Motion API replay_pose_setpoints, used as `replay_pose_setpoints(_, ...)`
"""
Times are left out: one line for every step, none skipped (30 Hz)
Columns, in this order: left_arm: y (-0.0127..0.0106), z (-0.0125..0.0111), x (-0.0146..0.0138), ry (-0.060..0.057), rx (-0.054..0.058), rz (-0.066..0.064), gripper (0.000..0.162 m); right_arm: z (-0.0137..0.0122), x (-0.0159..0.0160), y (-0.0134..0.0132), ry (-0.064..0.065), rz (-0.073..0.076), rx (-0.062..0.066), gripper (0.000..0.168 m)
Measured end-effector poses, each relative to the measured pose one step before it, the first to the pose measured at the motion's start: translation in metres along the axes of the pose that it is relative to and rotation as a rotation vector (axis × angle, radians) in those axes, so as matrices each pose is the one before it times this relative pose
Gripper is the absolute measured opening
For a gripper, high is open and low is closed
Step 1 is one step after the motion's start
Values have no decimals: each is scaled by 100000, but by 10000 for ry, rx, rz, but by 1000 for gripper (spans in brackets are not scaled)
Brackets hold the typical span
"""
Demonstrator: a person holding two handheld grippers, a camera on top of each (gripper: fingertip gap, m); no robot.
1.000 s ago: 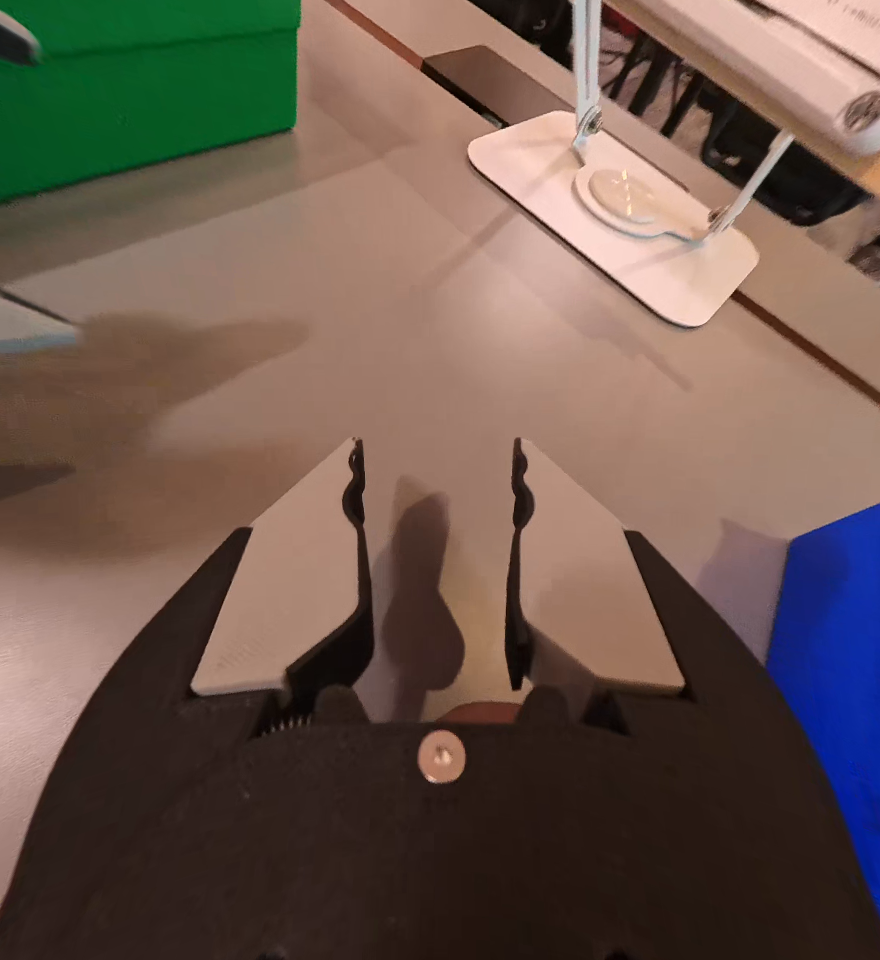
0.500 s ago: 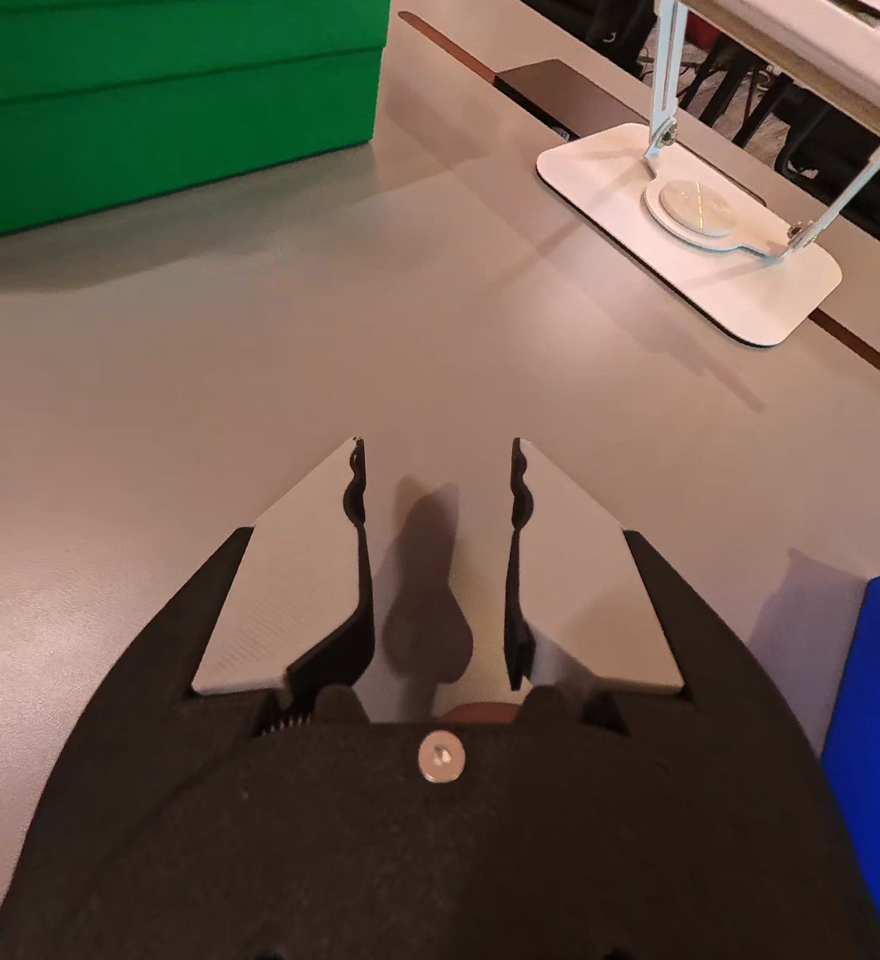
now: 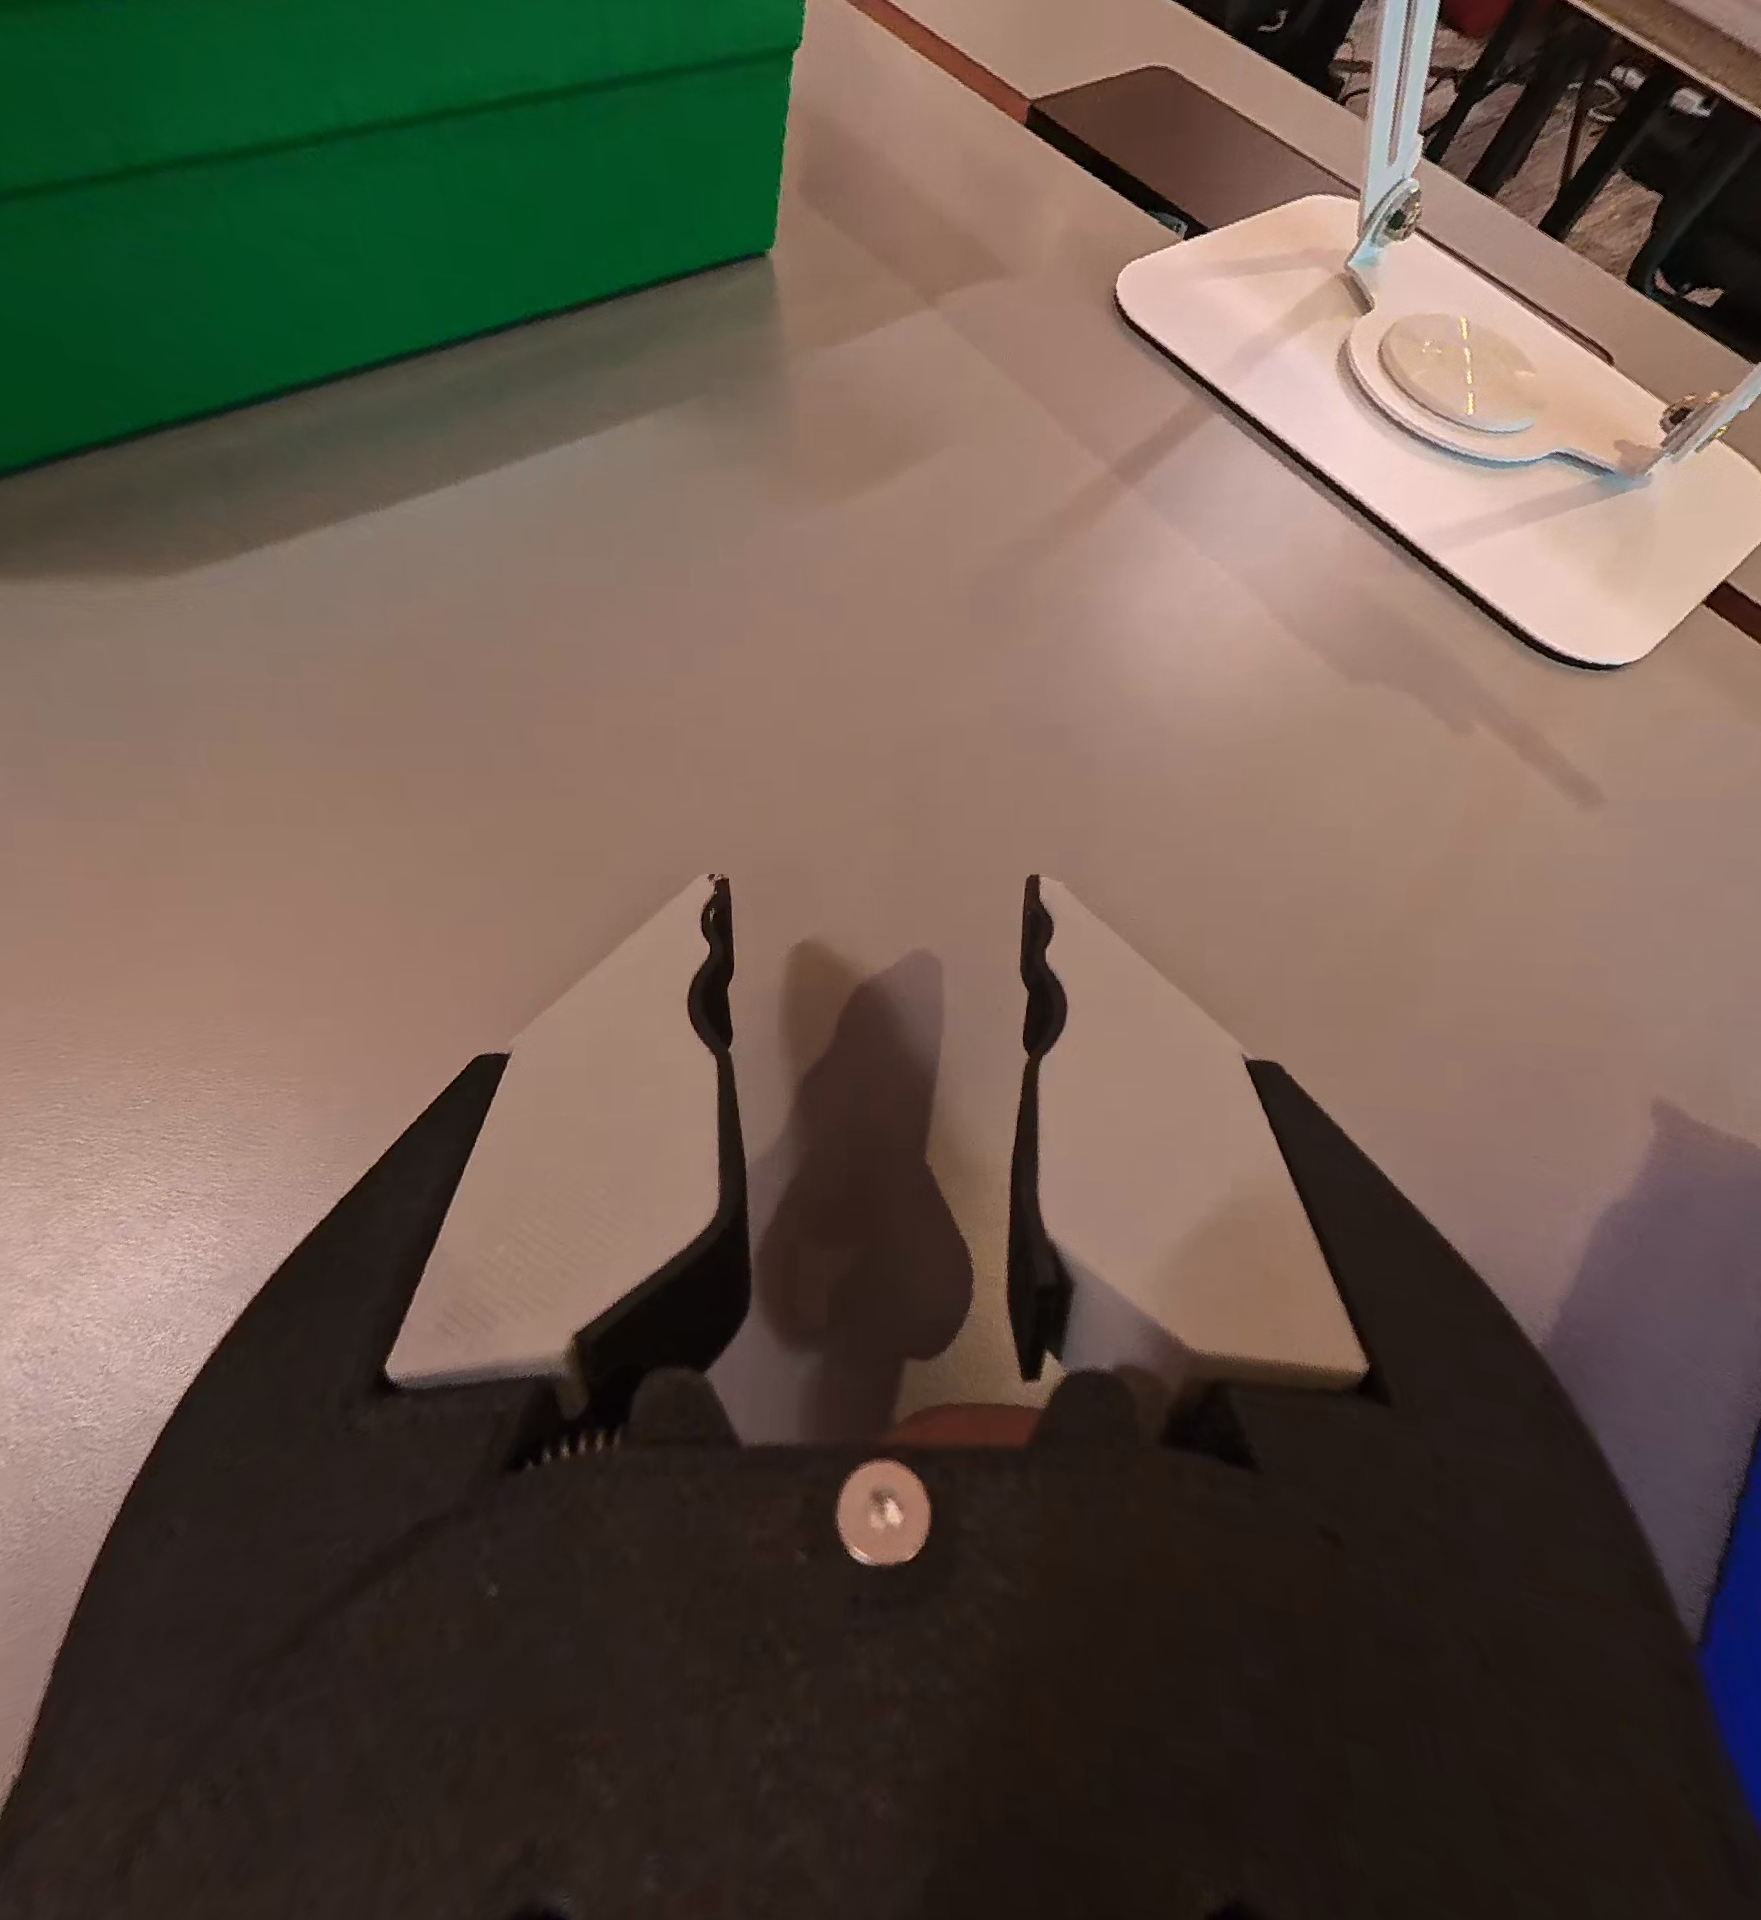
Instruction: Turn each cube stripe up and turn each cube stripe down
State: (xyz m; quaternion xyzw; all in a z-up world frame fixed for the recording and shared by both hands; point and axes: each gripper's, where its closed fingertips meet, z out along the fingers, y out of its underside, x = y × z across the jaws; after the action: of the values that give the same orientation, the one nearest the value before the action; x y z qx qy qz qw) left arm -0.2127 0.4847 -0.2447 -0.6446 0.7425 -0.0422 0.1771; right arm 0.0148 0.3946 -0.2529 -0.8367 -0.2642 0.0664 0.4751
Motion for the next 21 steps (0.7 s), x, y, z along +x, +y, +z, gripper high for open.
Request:
replay_pose_setpoints(426,468,-238,-76,-202,21,51,29,-103,-1,-27,-27,-9,53)
replay_pose_setpoints(406,546,-144,-26,-182,-16,53,21,-96,-25,-27,-20,-1,53)
replay_pose_setpoints(475,633,2,42,-220,-36,51,13,-95,-24,-26,-14,4,53)
replay_pose_setpoints(610,672,61,31,-297,-10,48,0,-85,-30,-21,-14,8,53)
replay_pose_setpoints(245,323,35,20,-60,-23,47,-4,-66,-8,-16,-19,1,53)
replay_pose_setpoints(-203,-72,22,64,220,-104,45,-16,-35,9,-7,-22,-6,53)
replay_pose_setpoints(-12,-122,37,59,74,-122,45,-46,-27,-24,1,-21,11,53)
replay_pose_setpoints(301,-143,82,41,-115,-67,45,-50,-9,-35,-4,-12,19,52)
replay_pose_setpoints(310,-268,101,-14,-94,1,45,-84,0,-66,-8,4,28,52)
replay_pose_setpoints(115,-445,29,-120,31,42,45,-83,-15,-110,-20,18,50,52)
replay_pose_setpoints(-114,-694,-82,-233,154,63,45,-86,-79,-136,-68,34,56,52)
replay_pose_setpoints(-406,-955,-218,-341,291,91,45,-101,-173,-142,-134,43,59,51)
replay_pose_setpoints(-758,-1188,-326,-445,440,134,45,-95,-286,-193,-199,34,89,51)
replay_pose_setpoints(-1132,-1371,-403,-522,589,153,45,-118,-441,-238,-299,23,119,51)
replay_pose_setpoints(-1526,-1473,-274,-483,737,130,45,-145,-644,-323,-417,18,153,51)
replay_pose_setpoints(-1955,-1435,-15,-379,888,108,45,-175,-795,-397,-502,29,191,51)
replay_pose_setpoints(-2359,-1257,379,-234,1024,137,44,-218,-958,-542,-610,79,269,51)
replay_pose_setpoints(-2624,-933,824,-78,1085,224,44,-232,-1093,-630,-694,143,315,51)
replay_pose_setpoints(-2625,-543,1187,55,1021,304,44,-244,-1351,-650,-871,174,306,52)
replay_pose_setpoints(-2476,-168,1425,150,905,332,44,-229,-1686,-646,-1081,218,299,53)
replay_pose_setpoints(-2311,166,1533,209,825,343,44,-217,-1783,-630,-1138,255,281,54)
